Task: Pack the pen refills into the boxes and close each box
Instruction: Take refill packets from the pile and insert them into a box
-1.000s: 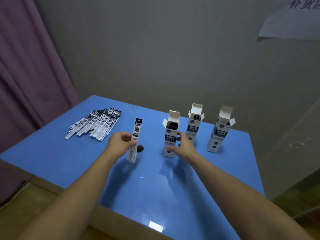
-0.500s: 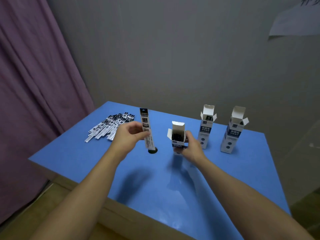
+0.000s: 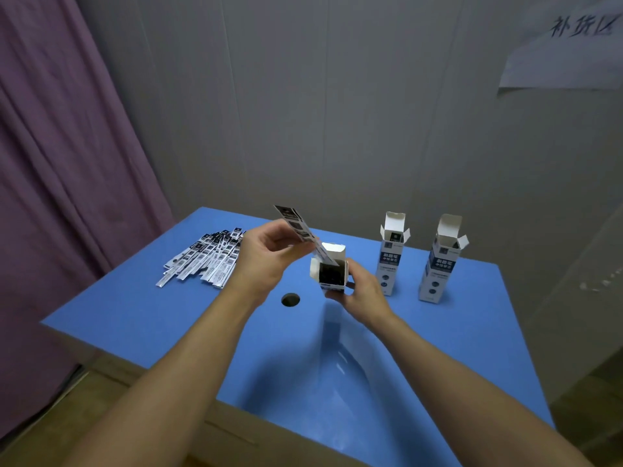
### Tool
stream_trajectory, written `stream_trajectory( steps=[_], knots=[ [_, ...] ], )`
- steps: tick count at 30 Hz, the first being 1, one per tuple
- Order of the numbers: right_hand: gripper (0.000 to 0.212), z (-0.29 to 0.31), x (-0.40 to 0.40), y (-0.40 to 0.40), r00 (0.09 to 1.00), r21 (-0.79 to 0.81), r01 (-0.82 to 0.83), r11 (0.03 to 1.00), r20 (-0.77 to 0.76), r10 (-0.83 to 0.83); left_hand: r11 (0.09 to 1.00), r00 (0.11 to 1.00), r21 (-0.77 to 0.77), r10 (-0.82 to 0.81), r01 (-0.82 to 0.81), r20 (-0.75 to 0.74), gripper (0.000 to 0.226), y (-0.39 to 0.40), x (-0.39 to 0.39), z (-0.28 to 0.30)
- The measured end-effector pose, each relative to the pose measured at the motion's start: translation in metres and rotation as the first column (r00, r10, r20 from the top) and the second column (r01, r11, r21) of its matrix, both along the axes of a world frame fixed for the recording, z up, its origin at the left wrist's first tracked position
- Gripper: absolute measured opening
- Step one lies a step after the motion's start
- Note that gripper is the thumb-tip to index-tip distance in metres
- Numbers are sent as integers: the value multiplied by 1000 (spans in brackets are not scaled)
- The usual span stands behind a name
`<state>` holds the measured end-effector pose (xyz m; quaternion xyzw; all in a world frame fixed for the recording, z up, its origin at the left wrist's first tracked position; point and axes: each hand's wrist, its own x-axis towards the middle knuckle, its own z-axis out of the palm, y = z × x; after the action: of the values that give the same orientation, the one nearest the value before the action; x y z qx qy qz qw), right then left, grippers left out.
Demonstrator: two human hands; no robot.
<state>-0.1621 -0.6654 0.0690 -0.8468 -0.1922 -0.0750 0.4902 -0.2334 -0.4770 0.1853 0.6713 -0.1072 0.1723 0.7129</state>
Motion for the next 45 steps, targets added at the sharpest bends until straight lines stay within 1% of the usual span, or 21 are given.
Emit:
stream_trajectory(
  steps=[7, 9, 11, 12, 14, 15, 17, 20, 23, 27, 31, 33, 36, 39, 43, 45],
  knots=[
    [44, -3, -2, -2, 999, -29, -5, 1000, 35, 6, 997, 1000, 66, -24, 25, -10, 11, -14, 9, -2],
    [44, -2, -2, -4, 999, -25, -6, 1000, 39, 7, 991, 998, 119, -58, 60, -20, 16, -17, 10, -6],
    [45, -1, -2, -5, 999, -29, -9, 1000, 42, 11, 975, 997, 210, -64, 72, -44, 19, -17, 13, -12],
    [45, 0, -2, -5, 999, -32, -10, 999, 44, 11, 956, 998, 292, -29, 42, -51, 17, -17, 16, -16],
    [46, 1, -3, -5, 999, -32, -11, 999, 45, 13, 880, 997, 473, 71, -47, -33, 16, -15, 21, -23],
    [46, 1, -2, -5, 999, -31, -9, 999, 43, 10, 845, 995, 530, 97, -72, -20, 17, -15, 23, -25],
    [48, 2, -2, -5, 999, -31, -1, 1000, 39, 2, 813, 994, 578, 108, -78, -18, 18, -16, 26, -28],
    [51, 3, -1, -5, 1000, -26, 11, 1000, 21, -11, 798, 995, 600, 95, -56, -34, 20, -17, 28, -29],
    [54, 1, 0, -4, 1000, -17, 16, 1000, -6, -16, 794, 994, 607, 82, -18, -77, 29, -16, 31, -32],
    [55, -2, 3, -2, 999, -25, 9, 1000, -43, -10, 788, 984, 615, 107, 2, -140, 33, -17, 35, -37],
    [56, -2, 9, -2, 993, 8, 33, 999, -117, -32, 777, 984, 629, 127, -18, -128, 35, -16, 34, -45],
    [53, -1, 13, -4, 985, 10, 56, 998, -162, -54, 779, 979, 625, 155, -39, -131, 38, -11, 35, -49],
    [46, -2, 28, -6, 968, -52, 103, 993, -225, -112, 783, 963, 615, 231, -100, -137, 43, 1, 37, -56],
    [45, -1, 49, -9, 934, -106, 165, 981, -302, -190, 775, 942, 621, 286, -120, -174, 44, 15, 38, -65],
    [43, 0, 71, -11, 901, -125, 187, 974, -373, -220, 730, 915, 673, 342, -118, -211, 40, 35, 34, -77],
    [41, -4, 80, -14, 903, -163, 175, 971, -366, -224, 711, 898, 692, 378, -124, -227, 39, 44, 30, -83]
  ],
)
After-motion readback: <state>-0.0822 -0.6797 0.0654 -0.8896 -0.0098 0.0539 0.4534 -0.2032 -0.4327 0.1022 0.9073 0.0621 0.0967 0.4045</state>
